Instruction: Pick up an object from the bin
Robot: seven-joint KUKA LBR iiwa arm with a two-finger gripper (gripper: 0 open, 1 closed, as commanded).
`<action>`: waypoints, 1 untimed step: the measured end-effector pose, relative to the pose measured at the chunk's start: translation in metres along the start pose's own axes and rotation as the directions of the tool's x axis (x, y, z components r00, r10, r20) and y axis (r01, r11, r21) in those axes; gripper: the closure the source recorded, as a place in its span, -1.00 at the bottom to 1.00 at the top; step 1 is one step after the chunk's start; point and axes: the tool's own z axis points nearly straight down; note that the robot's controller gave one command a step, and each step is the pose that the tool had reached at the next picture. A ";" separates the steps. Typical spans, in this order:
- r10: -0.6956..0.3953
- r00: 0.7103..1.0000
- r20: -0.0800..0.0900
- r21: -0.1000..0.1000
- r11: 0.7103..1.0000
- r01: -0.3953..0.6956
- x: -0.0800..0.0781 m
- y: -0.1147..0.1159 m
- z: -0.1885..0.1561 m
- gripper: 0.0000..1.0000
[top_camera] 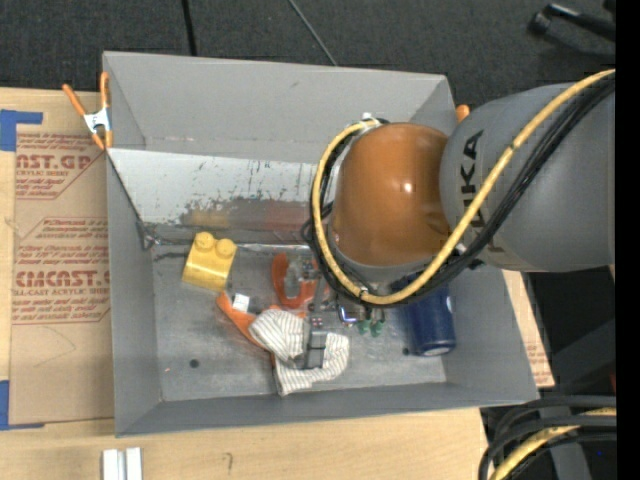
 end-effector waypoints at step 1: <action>0.023 1.000 0.006 -0.001 1.000 -0.023 0.003 -0.025 0.055 -1.00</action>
Offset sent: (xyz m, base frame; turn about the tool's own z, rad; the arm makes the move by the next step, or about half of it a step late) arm 0.0042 -0.0189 -0.0961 0.0683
